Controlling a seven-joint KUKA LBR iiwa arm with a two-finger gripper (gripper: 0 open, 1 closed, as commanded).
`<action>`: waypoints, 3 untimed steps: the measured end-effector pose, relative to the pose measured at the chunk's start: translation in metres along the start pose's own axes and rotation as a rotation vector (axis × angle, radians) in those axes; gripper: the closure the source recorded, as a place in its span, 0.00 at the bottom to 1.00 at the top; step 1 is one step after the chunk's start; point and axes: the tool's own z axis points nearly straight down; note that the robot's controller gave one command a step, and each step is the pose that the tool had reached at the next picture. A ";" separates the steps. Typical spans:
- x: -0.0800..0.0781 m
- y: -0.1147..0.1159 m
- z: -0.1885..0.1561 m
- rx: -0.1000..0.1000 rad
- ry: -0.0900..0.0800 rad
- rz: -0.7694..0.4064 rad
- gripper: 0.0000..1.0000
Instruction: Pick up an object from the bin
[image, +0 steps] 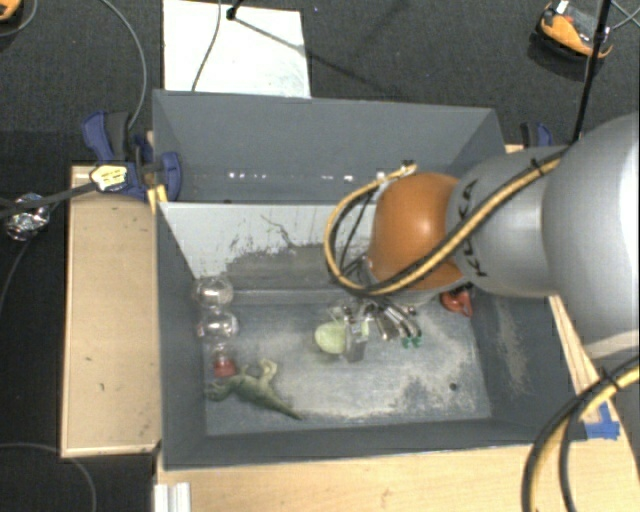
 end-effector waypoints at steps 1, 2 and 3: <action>-0.004 -0.006 0.000 0.000 -0.003 -0.027 1.00; -0.004 -0.018 0.000 0.000 -0.004 -0.082 1.00; -0.009 -0.027 0.000 0.000 -0.008 -0.102 1.00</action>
Offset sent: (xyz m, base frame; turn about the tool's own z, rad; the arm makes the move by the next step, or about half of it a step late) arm 0.0072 -0.0205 -0.0005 -0.0918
